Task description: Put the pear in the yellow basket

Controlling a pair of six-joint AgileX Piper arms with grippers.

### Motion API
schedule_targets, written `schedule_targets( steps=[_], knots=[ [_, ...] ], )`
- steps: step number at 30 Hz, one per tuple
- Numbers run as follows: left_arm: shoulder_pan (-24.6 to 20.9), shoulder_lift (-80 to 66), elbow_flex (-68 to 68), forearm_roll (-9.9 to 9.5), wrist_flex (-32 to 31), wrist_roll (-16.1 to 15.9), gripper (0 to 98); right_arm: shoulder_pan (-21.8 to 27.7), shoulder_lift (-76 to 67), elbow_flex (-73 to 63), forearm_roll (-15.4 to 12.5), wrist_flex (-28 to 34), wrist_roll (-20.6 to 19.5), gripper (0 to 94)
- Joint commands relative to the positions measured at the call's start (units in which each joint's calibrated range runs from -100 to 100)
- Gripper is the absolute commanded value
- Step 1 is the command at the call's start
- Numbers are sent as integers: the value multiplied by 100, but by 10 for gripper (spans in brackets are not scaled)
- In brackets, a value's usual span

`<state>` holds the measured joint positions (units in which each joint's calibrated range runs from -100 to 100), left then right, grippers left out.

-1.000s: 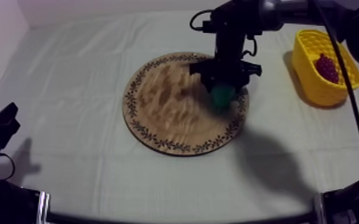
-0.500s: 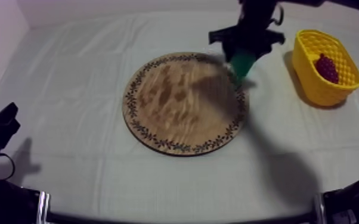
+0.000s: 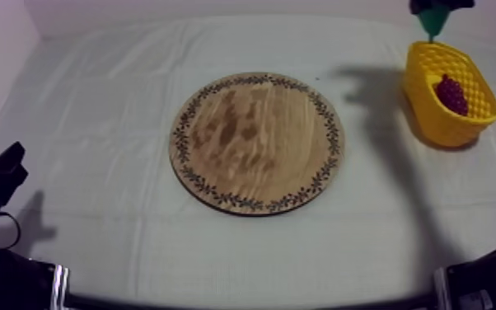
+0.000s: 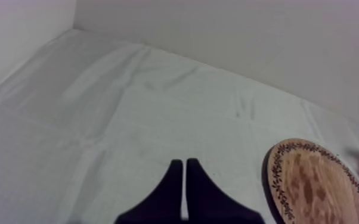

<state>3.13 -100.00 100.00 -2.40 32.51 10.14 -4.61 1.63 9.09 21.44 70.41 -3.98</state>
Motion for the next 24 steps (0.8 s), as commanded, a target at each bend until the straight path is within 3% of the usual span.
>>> schedule_targets(
  steps=[1,9,18,21,24],
  knots=[
    [2,0,0,-2,-1,-1,1,447,17,94,78,-224,91,324],
    [2,0,0,-2,-1,-1,1,1067,281,949,436,-908,57,336],
    [2,0,0,-2,-1,-1,1,1175,718,1694,291,-1734,124,367],
    [2,0,0,-2,-1,-1,1,1101,828,1755,187,-1909,142,432],
    [2,0,0,-2,-1,-1,1,1068,910,1805,100,-2178,162,562]
  ],
)
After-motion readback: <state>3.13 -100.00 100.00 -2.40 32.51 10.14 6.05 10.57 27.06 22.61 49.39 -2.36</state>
